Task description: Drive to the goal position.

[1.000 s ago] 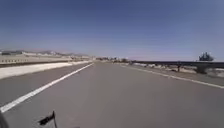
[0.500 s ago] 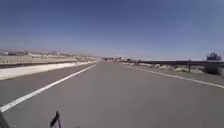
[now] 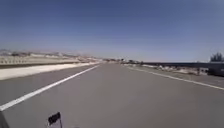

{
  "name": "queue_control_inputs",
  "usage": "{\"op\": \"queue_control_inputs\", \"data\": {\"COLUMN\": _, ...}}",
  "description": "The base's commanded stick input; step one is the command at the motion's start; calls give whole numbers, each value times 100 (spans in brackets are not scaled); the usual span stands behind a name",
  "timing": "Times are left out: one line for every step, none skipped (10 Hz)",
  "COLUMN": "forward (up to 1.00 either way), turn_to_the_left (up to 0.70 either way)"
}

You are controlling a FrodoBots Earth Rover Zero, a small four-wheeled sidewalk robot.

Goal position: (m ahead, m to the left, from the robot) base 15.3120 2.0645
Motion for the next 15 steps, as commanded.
{"op": "queue_control_inputs", "data": {"forward": 100, "turn_to_the_left": 0}}
{"op": "queue_control_inputs", "data": {"forward": 100, "turn_to_the_left": 0}}
{"op": "queue_control_inputs", "data": {"forward": 100, "turn_to_the_left": 0}}
{"op": "queue_control_inputs", "data": {"forward": 100, "turn_to_the_left": 0}}
{"op": "queue_control_inputs", "data": {"forward": 100, "turn_to_the_left": 0}}
{"op": "queue_control_inputs", "data": {"forward": 100, "turn_to_the_left": 0}}
{"op": "queue_control_inputs", "data": {"forward": 100, "turn_to_the_left": 0}}
{"op": "queue_control_inputs", "data": {"forward": 100, "turn_to_the_left": 0}}
{"op": "queue_control_inputs", "data": {"forward": 100, "turn_to_the_left": 0}}
{"op": "queue_control_inputs", "data": {"forward": 100, "turn_to_the_left": 0}}
{"op": "queue_control_inputs", "data": {"forward": 100, "turn_to_the_left": 0}}
{"op": "queue_control_inputs", "data": {"forward": 100, "turn_to_the_left": 0}}
{"op": "queue_control_inputs", "data": {"forward": 100, "turn_to_the_left": 0}}
{"op": "queue_control_inputs", "data": {"forward": 100, "turn_to_the_left": 0}}
{"op": "queue_control_inputs", "data": {"forward": 100, "turn_to_the_left": 0}}
